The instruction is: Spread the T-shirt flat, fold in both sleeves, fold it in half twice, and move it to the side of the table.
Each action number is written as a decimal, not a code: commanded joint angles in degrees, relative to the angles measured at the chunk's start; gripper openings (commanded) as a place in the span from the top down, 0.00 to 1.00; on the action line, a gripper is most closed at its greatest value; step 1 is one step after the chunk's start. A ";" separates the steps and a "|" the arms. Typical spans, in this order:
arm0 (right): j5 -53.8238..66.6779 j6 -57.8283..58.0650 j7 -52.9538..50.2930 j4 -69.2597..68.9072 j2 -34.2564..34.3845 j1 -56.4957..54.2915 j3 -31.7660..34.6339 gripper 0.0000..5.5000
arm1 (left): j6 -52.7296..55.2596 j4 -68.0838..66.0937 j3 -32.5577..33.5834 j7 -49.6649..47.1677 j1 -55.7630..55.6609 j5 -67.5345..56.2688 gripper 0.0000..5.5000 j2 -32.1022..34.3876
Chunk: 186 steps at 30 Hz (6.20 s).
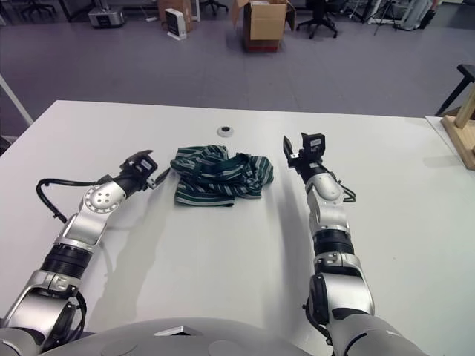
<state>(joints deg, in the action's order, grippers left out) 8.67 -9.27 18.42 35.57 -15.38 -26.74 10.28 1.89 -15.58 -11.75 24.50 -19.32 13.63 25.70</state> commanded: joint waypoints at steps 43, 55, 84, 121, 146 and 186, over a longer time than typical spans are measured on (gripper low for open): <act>-10.10 -4.37 47.75 15.01 -4.34 -23.13 -23.93 0.52 | 3.72 40.32 1.94 44.73 28.89 -17.61 0.99 35.66; -9.41 12.08 70.29 -22.18 -19.24 -2.24 -34.50 0.52 | 0.66 30.40 4.87 38.43 28.02 -18.93 0.99 29.04; -10.41 14.02 69.67 22.21 -1.97 -21.57 -31.15 0.62 | -10.33 10.60 -0.99 37.78 18.92 -10.32 1.00 28.21; 41.14 46.34 74.03 -13.77 -45.48 -41.12 -5.14 1.00 | 37.63 23.91 37.20 52.25 -14.11 -73.27 1.00 43.11; 43.01 55.27 65.19 -43.04 -45.63 -3.23 7.11 1.00 | 45.03 46.17 45.29 49.88 14.46 -72.73 1.00 37.34; -8.02 12.46 25.10 -11.79 -14.76 -4.47 -20.06 0.66 | 19.89 3.02 0.48 26.80 2.65 -18.81 0.40 9.75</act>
<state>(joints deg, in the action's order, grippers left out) 0.15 0.37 43.23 27.93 -30.31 -33.18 -9.90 21.86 -10.43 -9.27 53.43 -15.38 -8.38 35.59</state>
